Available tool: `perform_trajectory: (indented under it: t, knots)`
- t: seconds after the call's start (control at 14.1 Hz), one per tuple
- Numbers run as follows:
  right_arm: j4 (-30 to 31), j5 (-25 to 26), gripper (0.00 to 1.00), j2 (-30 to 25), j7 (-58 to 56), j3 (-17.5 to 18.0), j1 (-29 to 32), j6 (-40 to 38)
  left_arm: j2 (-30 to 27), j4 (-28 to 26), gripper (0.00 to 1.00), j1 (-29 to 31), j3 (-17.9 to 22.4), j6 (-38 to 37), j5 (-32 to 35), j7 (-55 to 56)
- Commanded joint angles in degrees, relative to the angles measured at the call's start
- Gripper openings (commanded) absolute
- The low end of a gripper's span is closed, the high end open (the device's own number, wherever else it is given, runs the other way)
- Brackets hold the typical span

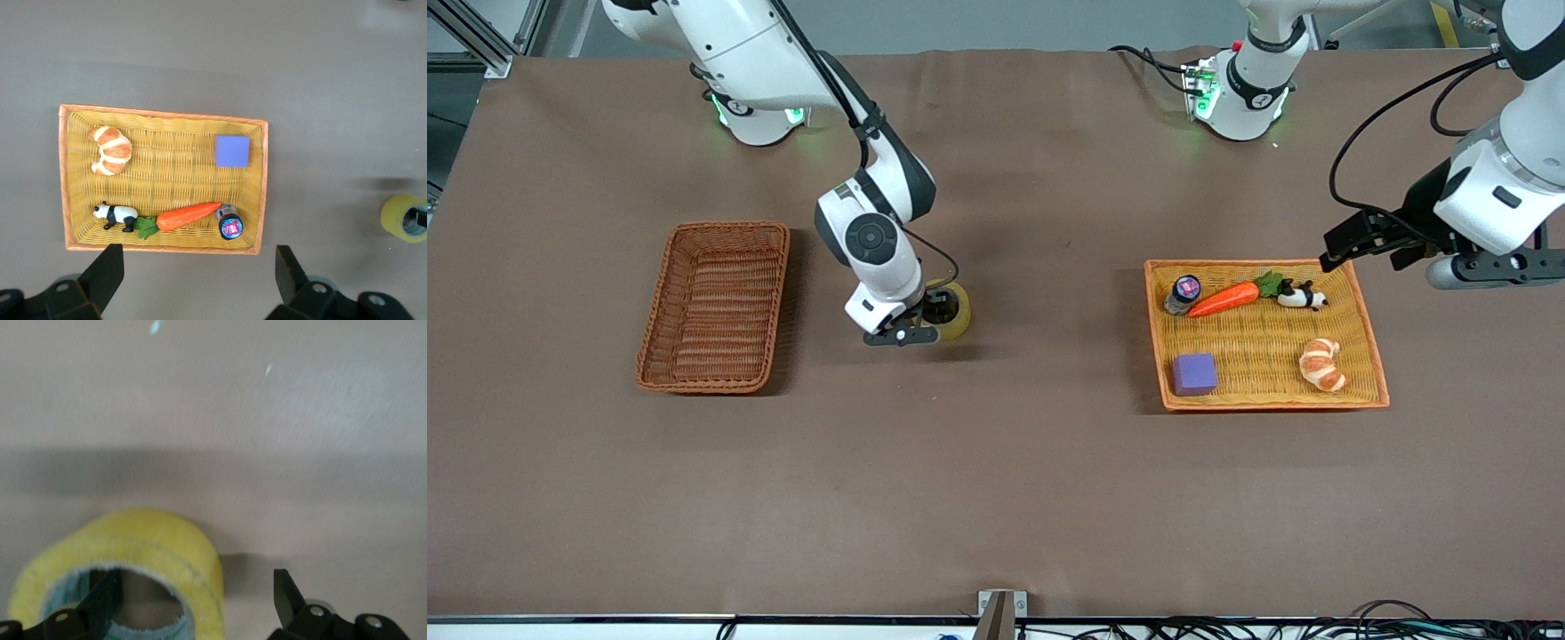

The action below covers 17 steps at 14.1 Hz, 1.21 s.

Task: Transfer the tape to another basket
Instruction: 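Grasp the tape with the right gripper while the left gripper withdraws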

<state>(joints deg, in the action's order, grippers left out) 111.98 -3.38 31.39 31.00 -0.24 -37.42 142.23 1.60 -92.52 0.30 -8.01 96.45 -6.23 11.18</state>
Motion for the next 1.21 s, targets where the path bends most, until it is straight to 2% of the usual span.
perform_trajectory:
  t: [0.0, 0.14, 0.36, 0.43, 0.57, 0.71, 0.78, 0.85, 1.07, 1.14]
  knots:
    - [2.11, -0.58, 1.00, -2.29, 0.64, -0.29, -0.82, 0.07, -1.43, -1.35, 1.00, 0.23, -0.52, -0.48, 1.22, -0.28]
    - [2.02, -0.58, 1.00, -3.78, 0.56, -0.38, -0.55, -2.39, -1.60, -1.43, 1.00, 0.83, -1.04, -0.48, 1.92, -0.28]
    - [2.10, -0.58, 1.00, -2.92, 0.64, -0.47, -1.78, -0.29, -2.65, -2.04, 1.00, 1.02, -1.30, -0.57, 4.54, -0.37]
    - [2.02, -0.58, 0.94, -2.48, 0.64, -0.38, -1.52, -0.11, -4.14, -3.79, 1.00, 0.84, -1.83, -0.48, 5.51, -0.37]
    - [1.84, -0.58, 0.68, -2.12, 0.64, -0.47, -1.00, 0.15, -5.12, -4.77, 1.00, 0.32, -1.75, -0.48, 5.61, -0.37]
    - [1.49, -0.58, 0.47, -0.89, 0.64, -0.47, -0.64, 0.68, -5.82, -6.09, 1.00, -1.09, -0.96, -0.48, 5.53, -0.54]
    - [1.49, -0.58, 0.39, -0.54, 0.64, -0.47, -0.64, 0.85, -5.91, -6.18, 1.00, -1.96, -0.26, -0.48, 5.52, -0.54]
    - [1.49, -0.58, 0.37, -0.28, 0.64, -0.55, -0.64, 0.94, -5.91, -6.27, 1.00, -2.67, 0.01, -0.48, 5.44, -0.46]
    - [1.23, -0.58, 0.06, -0.19, 1.25, -0.64, -0.29, -0.10, -5.56, -6.36, 1.00, -4.26, 2.56, -0.48, 5.18, -0.54]
    - [0.01, -0.58, 0.01, -0.27, 1.87, -0.64, 0.67, -1.68, -5.39, -6.27, 1.00, -4.17, 2.56, -0.48, 5.17, -0.54]
